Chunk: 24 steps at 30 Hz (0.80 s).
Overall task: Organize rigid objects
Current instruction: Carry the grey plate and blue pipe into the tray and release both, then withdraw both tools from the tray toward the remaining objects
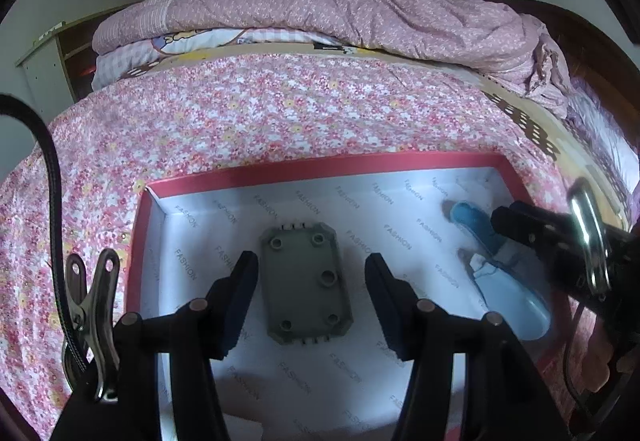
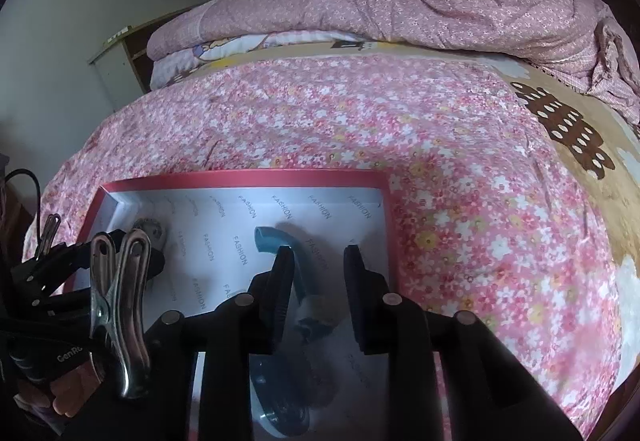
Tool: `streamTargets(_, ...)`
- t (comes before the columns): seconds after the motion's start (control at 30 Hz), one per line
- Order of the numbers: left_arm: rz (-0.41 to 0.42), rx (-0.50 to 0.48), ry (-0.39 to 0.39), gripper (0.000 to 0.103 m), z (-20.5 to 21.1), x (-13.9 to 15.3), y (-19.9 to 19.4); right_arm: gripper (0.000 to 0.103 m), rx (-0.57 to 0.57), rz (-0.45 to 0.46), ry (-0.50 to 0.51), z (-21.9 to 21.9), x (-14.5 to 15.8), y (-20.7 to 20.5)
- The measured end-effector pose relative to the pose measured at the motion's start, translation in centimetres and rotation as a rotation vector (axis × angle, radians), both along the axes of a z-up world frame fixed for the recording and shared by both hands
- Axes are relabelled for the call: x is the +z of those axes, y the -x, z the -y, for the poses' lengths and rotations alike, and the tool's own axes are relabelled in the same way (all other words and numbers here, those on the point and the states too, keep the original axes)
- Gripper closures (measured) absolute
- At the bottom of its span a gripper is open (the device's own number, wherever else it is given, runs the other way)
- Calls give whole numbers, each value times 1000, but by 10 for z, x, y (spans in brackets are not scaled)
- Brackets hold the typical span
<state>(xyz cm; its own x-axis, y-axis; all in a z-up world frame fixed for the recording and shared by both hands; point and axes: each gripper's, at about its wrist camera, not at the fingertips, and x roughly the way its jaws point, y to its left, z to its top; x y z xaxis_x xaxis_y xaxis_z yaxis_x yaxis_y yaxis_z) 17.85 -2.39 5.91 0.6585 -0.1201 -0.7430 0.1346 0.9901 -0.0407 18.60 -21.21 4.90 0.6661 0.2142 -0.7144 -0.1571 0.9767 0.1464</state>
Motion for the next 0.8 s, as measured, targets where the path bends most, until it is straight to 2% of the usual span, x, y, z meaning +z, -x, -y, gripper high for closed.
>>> streamTargets(0.37, 19, 4, 21, 44, -3, 15, 27, 75, 35, 34, -2, -4, 13, 31)
streamTargets(0.8, 59, -12, 33, 44, -7, 33, 78, 74, 92, 63, -3, -9, 22, 93)
